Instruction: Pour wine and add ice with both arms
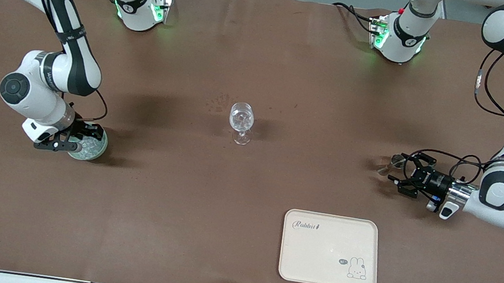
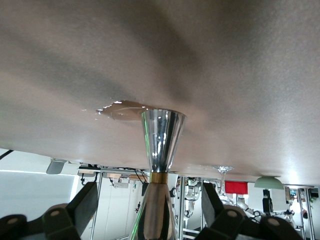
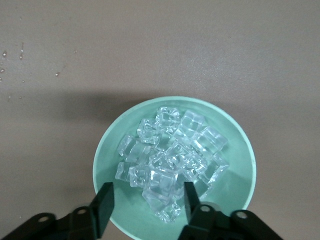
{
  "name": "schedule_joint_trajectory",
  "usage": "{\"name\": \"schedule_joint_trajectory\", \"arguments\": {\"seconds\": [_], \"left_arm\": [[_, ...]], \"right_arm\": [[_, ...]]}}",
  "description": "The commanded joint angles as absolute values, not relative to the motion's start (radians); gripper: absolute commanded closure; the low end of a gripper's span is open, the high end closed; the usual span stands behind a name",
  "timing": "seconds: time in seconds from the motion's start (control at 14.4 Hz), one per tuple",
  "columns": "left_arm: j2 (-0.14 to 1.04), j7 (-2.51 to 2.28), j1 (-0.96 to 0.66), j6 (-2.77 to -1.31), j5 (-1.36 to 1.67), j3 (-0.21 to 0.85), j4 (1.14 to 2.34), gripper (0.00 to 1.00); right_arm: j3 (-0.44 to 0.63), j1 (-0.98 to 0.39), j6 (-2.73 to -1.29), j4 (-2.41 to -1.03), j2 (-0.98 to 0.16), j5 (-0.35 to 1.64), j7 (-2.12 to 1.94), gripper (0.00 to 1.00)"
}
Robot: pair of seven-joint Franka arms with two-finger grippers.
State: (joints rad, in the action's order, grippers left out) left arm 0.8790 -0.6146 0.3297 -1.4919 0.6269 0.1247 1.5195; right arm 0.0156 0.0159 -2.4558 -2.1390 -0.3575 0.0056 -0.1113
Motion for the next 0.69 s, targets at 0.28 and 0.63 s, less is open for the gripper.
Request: {"name": "schedule_joint_trajectory", "arguments": {"seconds": [0.28,0.63], "left_arm": [[0.903,-0.548,0.334,-1.482,0.650,0.127,1.519,0.45],[0.904,-0.535,0.334,-1.482,0.650,0.127,1.519,0.60]], "right_arm": [[0.017,0.020,-2.474,-2.152,-0.365,0.006,-0.127,0.42],[0.017,0.021,-2.473,-2.152,-0.365,0.006,-0.127,0.49]]}}
